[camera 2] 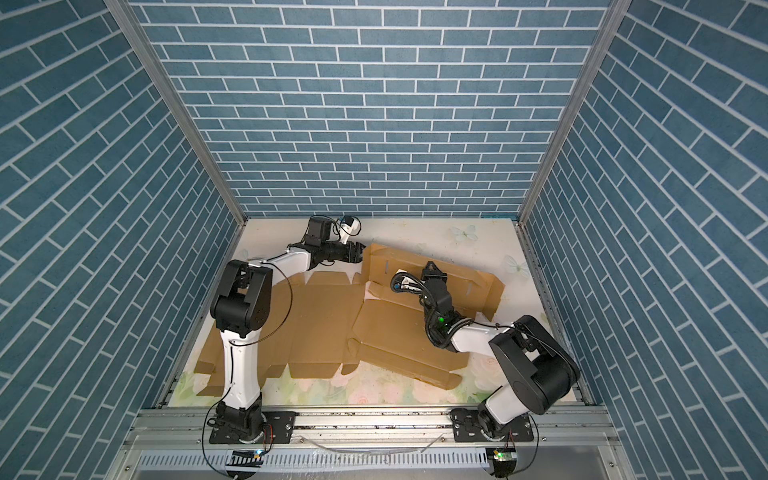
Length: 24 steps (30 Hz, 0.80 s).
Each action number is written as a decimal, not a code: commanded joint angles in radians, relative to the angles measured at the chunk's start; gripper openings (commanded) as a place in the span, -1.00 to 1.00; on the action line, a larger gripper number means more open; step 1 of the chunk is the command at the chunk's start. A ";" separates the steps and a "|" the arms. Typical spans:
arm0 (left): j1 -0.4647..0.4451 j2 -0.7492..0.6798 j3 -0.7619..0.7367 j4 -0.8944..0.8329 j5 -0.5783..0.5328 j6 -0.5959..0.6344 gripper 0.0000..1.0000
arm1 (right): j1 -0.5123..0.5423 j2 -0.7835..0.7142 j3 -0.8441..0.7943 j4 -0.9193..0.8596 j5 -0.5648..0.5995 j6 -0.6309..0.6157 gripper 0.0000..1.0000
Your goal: Fold the paper box
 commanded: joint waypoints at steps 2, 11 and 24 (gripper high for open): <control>0.028 -0.082 -0.040 -0.043 0.005 0.047 0.42 | 0.006 -0.040 -0.008 -0.031 -0.010 -0.012 -1.00; 0.000 -0.264 -0.171 -0.073 -0.024 0.145 0.55 | 0.006 -0.017 -0.019 -0.016 -0.011 -0.014 -1.00; -0.043 -0.313 -0.301 -0.003 -0.100 0.203 0.42 | 0.005 -0.025 -0.018 -0.035 -0.019 -0.005 -1.00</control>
